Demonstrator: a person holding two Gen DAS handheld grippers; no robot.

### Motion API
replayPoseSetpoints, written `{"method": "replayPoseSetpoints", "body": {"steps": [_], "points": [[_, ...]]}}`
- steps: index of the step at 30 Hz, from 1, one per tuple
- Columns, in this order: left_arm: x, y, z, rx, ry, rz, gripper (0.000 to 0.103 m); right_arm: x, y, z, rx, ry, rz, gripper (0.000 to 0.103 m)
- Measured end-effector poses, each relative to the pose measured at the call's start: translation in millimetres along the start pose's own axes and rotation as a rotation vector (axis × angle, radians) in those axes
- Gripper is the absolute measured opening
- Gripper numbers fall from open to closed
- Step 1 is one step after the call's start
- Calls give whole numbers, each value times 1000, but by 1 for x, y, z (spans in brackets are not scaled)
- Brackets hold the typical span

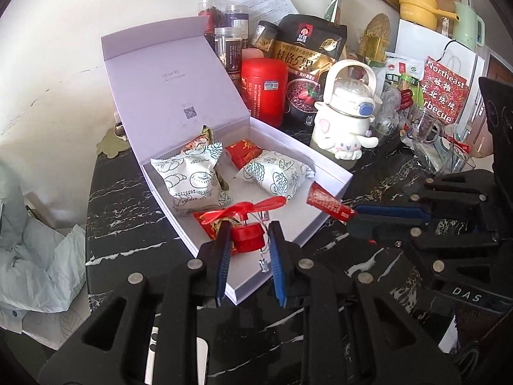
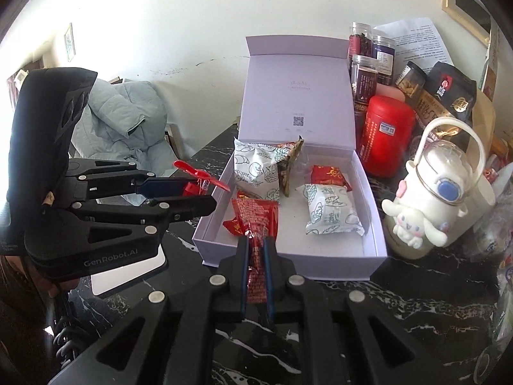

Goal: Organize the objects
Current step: 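Carry the fan keychain and sauce sachet over the lavender box with both tools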

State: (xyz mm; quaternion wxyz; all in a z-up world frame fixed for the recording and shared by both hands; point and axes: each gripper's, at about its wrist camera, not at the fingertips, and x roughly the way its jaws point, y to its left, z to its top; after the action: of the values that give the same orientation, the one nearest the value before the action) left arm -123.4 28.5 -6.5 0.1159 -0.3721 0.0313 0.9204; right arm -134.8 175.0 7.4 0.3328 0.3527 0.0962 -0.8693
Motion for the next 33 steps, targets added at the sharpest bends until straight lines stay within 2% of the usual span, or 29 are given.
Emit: {"method": "replayPoseSetpoints", "body": {"steps": [17, 33], "points": [[57, 13, 48, 53, 10, 11, 22, 48, -35, 43, -35, 12, 10, 8], [104, 15, 36, 55, 154, -15, 21, 92, -48, 29, -39, 113, 44, 8]]}}
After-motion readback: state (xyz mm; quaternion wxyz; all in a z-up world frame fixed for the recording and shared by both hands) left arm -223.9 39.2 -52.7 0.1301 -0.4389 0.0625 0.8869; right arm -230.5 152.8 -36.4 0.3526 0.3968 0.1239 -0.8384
